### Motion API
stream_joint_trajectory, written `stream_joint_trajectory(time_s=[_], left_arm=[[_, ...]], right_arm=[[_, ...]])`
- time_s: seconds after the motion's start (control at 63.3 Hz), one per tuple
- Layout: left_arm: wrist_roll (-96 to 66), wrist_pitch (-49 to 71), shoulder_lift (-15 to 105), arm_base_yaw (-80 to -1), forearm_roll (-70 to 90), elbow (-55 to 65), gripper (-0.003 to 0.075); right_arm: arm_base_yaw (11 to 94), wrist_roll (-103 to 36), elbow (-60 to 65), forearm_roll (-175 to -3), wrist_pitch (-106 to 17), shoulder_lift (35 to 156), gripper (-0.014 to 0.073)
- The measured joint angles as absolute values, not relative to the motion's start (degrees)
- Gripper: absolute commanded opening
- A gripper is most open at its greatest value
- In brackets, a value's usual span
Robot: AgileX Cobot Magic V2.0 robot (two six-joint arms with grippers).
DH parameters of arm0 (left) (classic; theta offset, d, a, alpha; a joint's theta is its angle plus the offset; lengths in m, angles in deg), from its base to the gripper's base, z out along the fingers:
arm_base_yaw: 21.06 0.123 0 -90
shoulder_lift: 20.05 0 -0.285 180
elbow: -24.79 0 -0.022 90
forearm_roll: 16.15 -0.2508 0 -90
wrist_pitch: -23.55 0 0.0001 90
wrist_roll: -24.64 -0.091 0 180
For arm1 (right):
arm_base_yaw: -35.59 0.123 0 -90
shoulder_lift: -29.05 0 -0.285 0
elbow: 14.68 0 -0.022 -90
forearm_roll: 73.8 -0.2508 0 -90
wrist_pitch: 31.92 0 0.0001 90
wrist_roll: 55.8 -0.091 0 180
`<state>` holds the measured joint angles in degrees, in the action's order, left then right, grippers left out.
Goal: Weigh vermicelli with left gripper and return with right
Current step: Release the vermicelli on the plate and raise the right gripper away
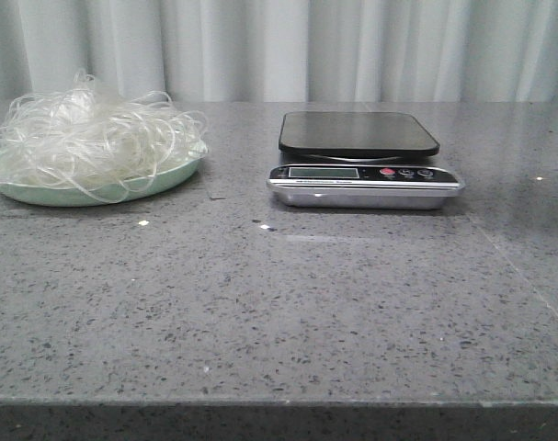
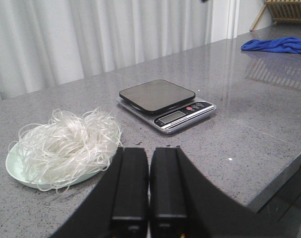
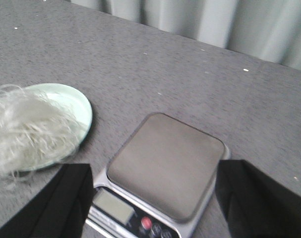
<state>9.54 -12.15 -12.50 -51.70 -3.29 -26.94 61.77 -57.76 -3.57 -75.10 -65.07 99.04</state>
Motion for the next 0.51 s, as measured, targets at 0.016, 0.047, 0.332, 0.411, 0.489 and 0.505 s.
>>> stream_joint_trajectory(time_s=[0.016,0.047,0.332,0.411,0.489,0.505], left_arm=[[9.54,-12.15,-12.50,-51.70,-3.29,-26.94,0.0134],[9.54,-12.15,-12.50,-51.70,-3.29,-26.94,0.0134],[9.54,-12.15,-12.50,-51.70,-3.29,-26.94,0.0134],[9.54,-12.15,-12.50,-51.70,-3.29,-26.94,0.0134],[9.54,-12.15,-12.50,-51.70,-3.29,-26.94,0.0134],[9.54,-12.15,-12.50,-51.70,-3.29,-26.94,0.0134]], right_arm=[[61.77,-57.76,-3.57,-75.10,-65.07,99.04,0.0608],[61.30,-57.76,2.08,-74.44,-64.02,92.42,0.0608],[61.30,-57.76,25.63,-73.80,-61.85,57.28,0.0608],[61.30,-57.76,29.84,-73.50,-61.26,49.94,0.0608],[61.30,-57.76,35.23,-73.27,-60.32,41.14,0.0608],[61.30,-57.76,35.23,-73.27,-60.32,41.14,0.0607]])
